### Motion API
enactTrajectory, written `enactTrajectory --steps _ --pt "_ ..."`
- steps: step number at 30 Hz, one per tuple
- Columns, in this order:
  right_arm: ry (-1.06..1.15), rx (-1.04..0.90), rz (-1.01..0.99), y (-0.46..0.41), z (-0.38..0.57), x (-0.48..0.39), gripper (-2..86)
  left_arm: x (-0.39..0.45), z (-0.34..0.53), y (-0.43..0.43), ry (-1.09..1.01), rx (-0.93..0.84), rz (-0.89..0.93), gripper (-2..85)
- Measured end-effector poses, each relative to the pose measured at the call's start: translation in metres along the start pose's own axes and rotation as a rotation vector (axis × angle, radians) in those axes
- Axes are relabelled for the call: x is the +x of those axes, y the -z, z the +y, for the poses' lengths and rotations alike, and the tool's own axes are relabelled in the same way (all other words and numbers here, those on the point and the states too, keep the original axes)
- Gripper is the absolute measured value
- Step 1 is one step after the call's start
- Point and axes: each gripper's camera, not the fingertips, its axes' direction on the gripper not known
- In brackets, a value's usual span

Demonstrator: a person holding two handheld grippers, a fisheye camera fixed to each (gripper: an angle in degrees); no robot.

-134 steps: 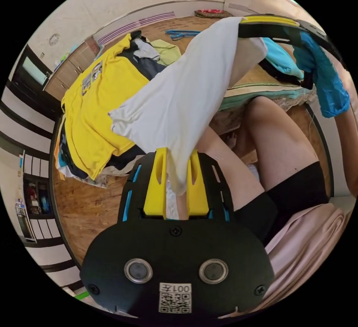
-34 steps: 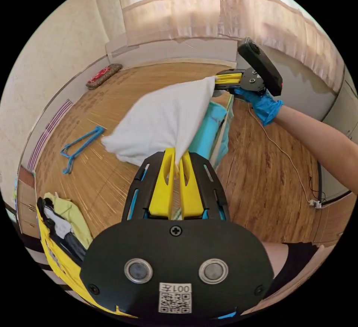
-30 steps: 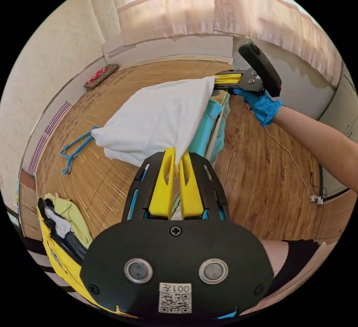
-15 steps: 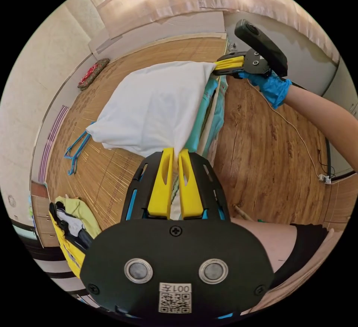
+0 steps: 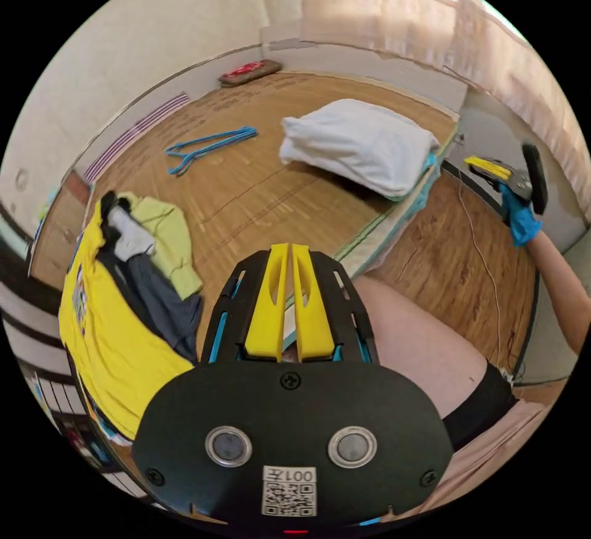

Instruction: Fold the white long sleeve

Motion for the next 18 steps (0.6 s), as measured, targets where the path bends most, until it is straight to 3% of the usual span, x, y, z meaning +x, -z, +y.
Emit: enactTrajectory --steps 12,18 --pt "0.014 0.122 -0.192 0.066 0.013 -0.098 0.5 -0.108 0.106 0.037 0.369 0.066 -0.205 -0.9" --pt "0.022 0.142 -0.196 0.076 0.01 -0.145 0.5 -0.16 0.143 0.022 0.528 0.043 -0.196 1.2"
